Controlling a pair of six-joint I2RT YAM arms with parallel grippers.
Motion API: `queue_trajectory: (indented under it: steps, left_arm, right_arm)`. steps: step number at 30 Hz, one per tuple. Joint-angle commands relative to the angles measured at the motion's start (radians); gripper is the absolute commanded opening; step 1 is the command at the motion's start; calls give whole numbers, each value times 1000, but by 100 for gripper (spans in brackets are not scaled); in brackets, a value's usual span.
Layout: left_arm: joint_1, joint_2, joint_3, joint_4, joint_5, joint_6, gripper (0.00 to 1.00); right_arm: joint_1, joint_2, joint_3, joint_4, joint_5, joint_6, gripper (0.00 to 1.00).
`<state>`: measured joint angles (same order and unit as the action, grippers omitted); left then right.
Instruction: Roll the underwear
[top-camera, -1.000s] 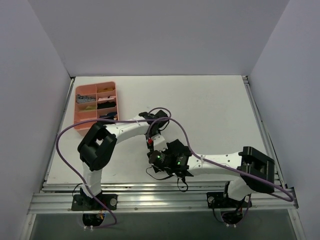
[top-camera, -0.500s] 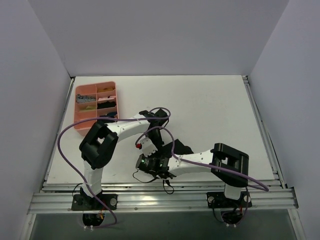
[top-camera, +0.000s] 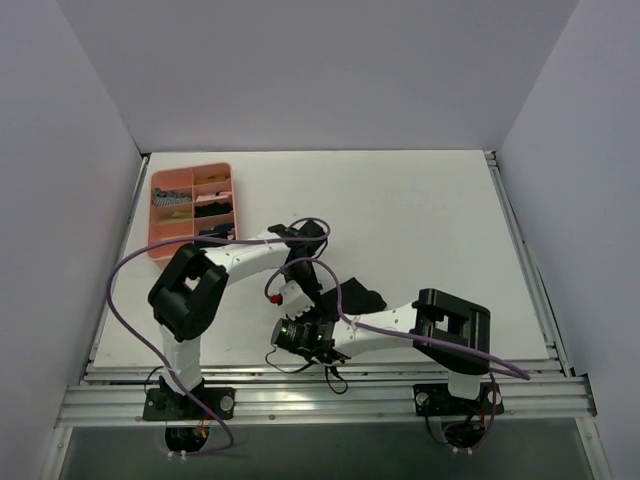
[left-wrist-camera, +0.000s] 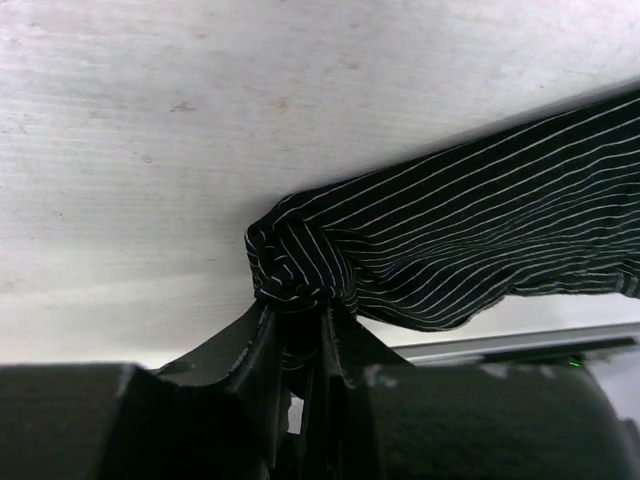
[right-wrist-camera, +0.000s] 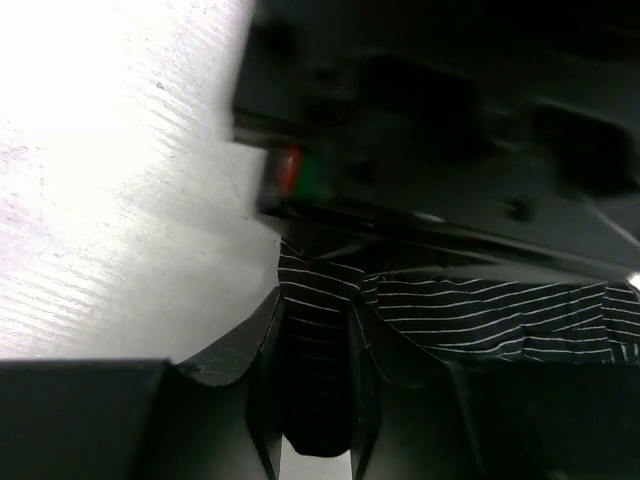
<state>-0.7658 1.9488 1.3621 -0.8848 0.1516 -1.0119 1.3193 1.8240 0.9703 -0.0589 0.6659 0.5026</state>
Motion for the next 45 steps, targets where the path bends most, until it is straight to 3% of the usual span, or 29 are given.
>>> queue_trajectory:
  steps: [1, 4, 10, 16, 24, 36, 45]
  left_arm:
    - [63, -61, -200, 35, 22, -66, 27]
    - [155, -175, -320, 90, 26, -88, 36]
    - [249, -395, -397, 118, -7, -99, 50]
    - [263, -458, -377, -17, -110, -82, 53]
    - [276, -510, -455, 75, -106, -42, 54]
    - [273, -659, -598, 227, -75, -85, 61]
    - [240, -643, -655, 343, -70, -114, 72]
  right_arm:
    - [-6, 28, -64, 20, -193, 48, 4]
    - [-12, 14, -140, 192, -337, 69, 2]
    - [-23, 32, -298, 465, -531, 128, 1]
    - [-64, 49, -396, 643, -638, 168, 1]
    - [-213, 133, -476, 858, -905, 224, 0]
    - [-262, 213, -490, 910, -1005, 248, 0]
    - [-276, 225, -469, 896, -1022, 244, 0]
